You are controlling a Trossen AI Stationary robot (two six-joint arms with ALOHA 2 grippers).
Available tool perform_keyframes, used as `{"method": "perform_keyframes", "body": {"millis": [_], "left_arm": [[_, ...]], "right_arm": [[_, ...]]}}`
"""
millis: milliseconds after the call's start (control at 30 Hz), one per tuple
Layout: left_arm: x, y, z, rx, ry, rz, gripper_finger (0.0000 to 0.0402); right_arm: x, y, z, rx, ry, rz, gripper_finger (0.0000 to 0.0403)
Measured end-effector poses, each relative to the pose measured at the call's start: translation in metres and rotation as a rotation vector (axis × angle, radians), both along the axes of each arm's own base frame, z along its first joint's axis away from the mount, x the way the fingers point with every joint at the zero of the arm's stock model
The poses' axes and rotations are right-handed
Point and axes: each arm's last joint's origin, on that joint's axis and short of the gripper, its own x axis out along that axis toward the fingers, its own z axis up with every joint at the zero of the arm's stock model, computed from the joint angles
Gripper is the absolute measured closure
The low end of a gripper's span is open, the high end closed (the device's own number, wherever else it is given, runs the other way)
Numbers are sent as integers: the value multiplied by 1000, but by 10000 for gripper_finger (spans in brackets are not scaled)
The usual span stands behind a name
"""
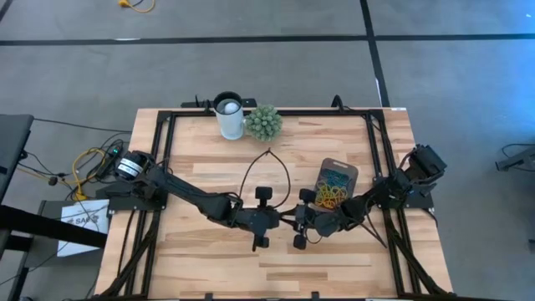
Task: Pick and place items into bin
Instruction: Put the green rubber band into the black bin
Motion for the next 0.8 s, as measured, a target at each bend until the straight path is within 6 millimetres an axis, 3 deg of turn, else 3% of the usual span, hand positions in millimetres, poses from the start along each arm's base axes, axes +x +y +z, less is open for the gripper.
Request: {"method": "perform_keyframes", "body": {"millis": [200,567,800], "left_arm": [[-2,1,-2,9,21,21,401],[-3,1,1,8,3,60,399],[-5,1,-1,16,47,15,353]], "right_arm": [[-1,0,-1,-10,13,-4,394],[-3,-3,-4,-3,25,-97,401],[-3,-3,-5,13,28,-107,402]]}}
